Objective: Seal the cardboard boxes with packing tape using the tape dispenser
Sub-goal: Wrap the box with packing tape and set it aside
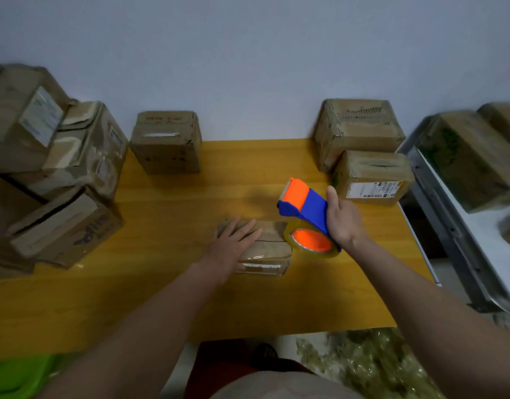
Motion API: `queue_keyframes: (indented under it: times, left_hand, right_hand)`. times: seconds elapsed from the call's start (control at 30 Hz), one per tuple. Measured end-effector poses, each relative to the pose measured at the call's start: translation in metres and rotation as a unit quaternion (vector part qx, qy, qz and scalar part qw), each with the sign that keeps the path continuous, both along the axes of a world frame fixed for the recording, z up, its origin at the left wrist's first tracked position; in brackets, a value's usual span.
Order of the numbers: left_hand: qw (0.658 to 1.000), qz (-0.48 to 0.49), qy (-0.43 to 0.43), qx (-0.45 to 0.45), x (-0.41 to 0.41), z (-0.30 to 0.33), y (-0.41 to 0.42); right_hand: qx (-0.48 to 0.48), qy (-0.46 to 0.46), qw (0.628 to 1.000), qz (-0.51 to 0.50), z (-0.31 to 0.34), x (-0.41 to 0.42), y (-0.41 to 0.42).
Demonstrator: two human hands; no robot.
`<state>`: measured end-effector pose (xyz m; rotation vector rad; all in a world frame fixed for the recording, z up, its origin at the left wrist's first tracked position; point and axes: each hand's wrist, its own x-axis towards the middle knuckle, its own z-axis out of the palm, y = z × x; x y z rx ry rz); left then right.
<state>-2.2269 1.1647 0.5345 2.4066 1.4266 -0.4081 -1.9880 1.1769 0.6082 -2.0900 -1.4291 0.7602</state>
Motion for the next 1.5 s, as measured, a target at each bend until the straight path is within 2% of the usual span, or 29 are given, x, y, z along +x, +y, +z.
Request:
queue_keyframes:
  times: [0.13, 0.27, 0.4, 0.5, 0.53, 0.57, 0.6, 0.67, 0.7, 0.73, 0.77, 0.9, 1.03, 1.13, 1.27, 1.33, 1.5]
  left_hand:
    - [0.998, 0.026, -0.063, 0.001, -0.003, -0.001, 0.002]
    - [0.970, 0.136, -0.201, -0.012, -0.006, -0.004, -0.006]
    - [0.966, 0.186, -0.180, 0.014, -0.009, 0.003, -0.010]
    - [0.927, 0.292, -0.234, 0.026, -0.007, 0.013, -0.016]
    - [0.897, 0.351, -0.266, 0.027, -0.007, 0.018, -0.018]
    - [0.844, 0.424, -0.327, -0.002, -0.008, 0.022, -0.017]
    - [0.757, 0.501, -0.412, -0.074, -0.010, 0.028, -0.014]
    - [0.533, 0.564, -0.574, -0.262, -0.014, 0.043, -0.008]
    - [0.461, 0.560, -0.610, -0.320, -0.017, 0.049, -0.006]
    - [0.427, 0.554, -0.624, -0.349, -0.020, 0.052, -0.004]
    - [0.418, 0.544, -0.633, -0.359, -0.023, 0.055, -0.002]
    - [0.438, 0.516, -0.644, -0.356, -0.031, 0.058, -0.002]
    - [0.435, 0.531, -0.642, -0.341, -0.034, 0.057, -0.003]
    - [0.455, 0.546, -0.627, -0.320, -0.032, 0.055, -0.003]
    - [0.464, 0.603, -0.602, -0.242, -0.030, 0.046, 0.000]
    - [0.470, 0.625, -0.587, -0.213, -0.026, 0.038, -0.002]
    - [0.485, 0.664, -0.548, -0.154, -0.010, 0.017, -0.006]
  right_hand:
    - [0.029, 0.019, 0.998, 0.052, 0.005, -0.021, 0.012]
    - [0.020, -0.016, 0.995, 0.099, -0.003, -0.041, 0.014]
    - [0.030, -0.050, 0.990, 0.128, -0.009, -0.044, 0.014]
    - [0.041, -0.052, 0.989, 0.135, -0.010, -0.042, 0.016]
    - [0.044, -0.058, 0.988, 0.139, -0.011, -0.043, 0.017]
    - [0.045, -0.068, 0.986, 0.146, -0.011, -0.044, 0.017]
    - [0.045, -0.078, 0.984, 0.153, -0.011, -0.045, 0.018]
    - [0.042, -0.095, 0.980, 0.167, -0.012, -0.049, 0.019]
    - [0.041, -0.101, 0.979, 0.173, -0.012, -0.050, 0.018]
    - [0.043, -0.105, 0.978, 0.176, -0.011, -0.052, 0.017]
    - [0.048, -0.109, 0.977, 0.178, -0.011, -0.053, 0.016]
    - [0.034, -0.134, 0.972, 0.189, -0.003, -0.062, 0.013]
    - [-0.004, -0.170, 0.960, 0.223, 0.004, -0.071, 0.013]
    - [-0.074, -0.130, 0.954, 0.260, 0.011, -0.069, 0.022]
    - [-0.172, 0.015, 0.942, 0.288, 0.014, -0.063, 0.032]
    - [-0.174, 0.018, 0.940, 0.293, 0.010, -0.062, 0.032]
    - [-0.156, -0.048, 0.936, 0.311, 0.009, -0.062, 0.032]
